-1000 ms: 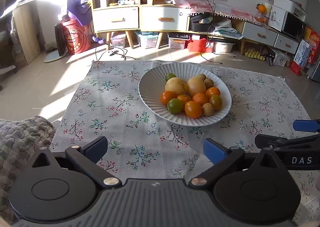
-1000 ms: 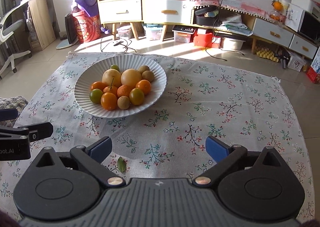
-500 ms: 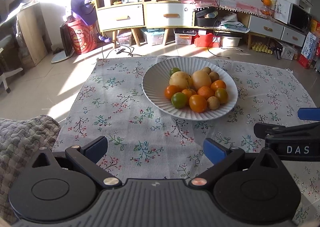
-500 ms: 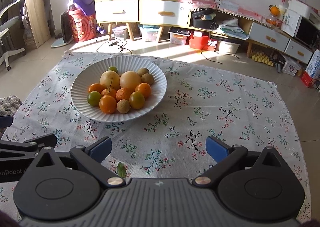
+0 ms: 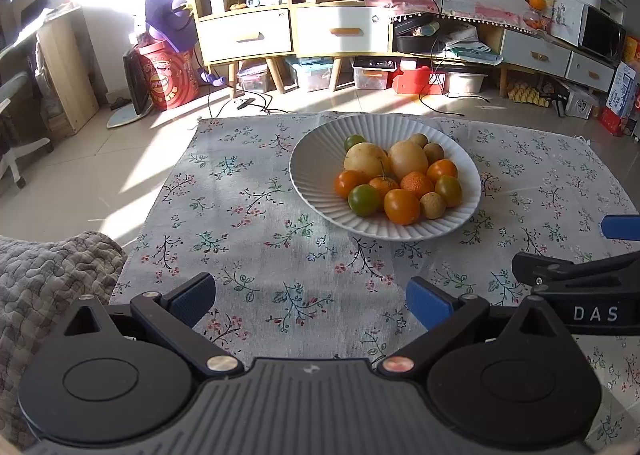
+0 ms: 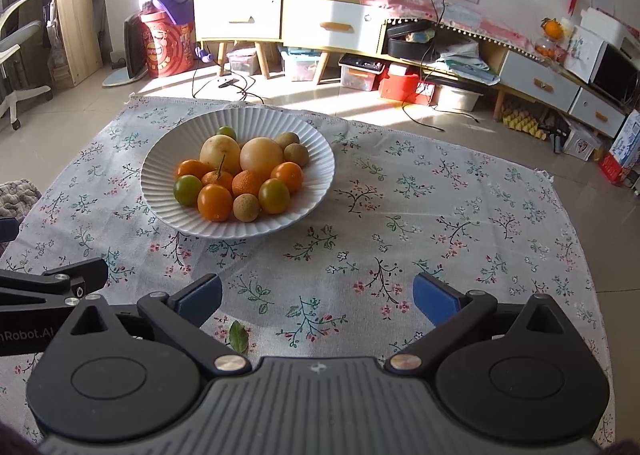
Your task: Organize fruits
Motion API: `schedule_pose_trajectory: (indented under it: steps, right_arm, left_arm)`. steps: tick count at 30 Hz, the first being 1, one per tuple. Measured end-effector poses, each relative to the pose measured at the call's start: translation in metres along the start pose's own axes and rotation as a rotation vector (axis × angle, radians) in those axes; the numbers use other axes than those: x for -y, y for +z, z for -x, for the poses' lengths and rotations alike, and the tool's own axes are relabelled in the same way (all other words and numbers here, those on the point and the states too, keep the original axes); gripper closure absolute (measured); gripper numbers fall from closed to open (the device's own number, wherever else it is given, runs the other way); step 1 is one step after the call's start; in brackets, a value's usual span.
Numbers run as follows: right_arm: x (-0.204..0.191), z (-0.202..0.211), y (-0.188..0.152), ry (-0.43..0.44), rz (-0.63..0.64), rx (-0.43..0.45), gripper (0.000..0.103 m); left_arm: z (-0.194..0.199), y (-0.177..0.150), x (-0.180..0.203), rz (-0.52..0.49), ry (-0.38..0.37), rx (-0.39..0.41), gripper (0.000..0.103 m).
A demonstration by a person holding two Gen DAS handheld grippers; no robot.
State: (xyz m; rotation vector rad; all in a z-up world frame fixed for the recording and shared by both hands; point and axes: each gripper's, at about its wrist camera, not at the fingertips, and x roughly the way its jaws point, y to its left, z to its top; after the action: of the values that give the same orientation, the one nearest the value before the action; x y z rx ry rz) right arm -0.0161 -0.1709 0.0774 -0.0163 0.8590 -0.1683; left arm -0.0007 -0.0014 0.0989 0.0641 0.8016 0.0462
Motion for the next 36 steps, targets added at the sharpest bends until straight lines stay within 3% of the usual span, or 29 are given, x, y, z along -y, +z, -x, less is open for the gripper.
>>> schedule_pose_trajectory:
  steps: [36]
  right_arm:
    - [-0.0029, -0.0012, -0.0013, -0.005, 0.014, -0.004, 0.001]
  left_arm:
    - [0.0002, 0.0, -0.0004, -0.001, 0.018, 0.002, 0.008]
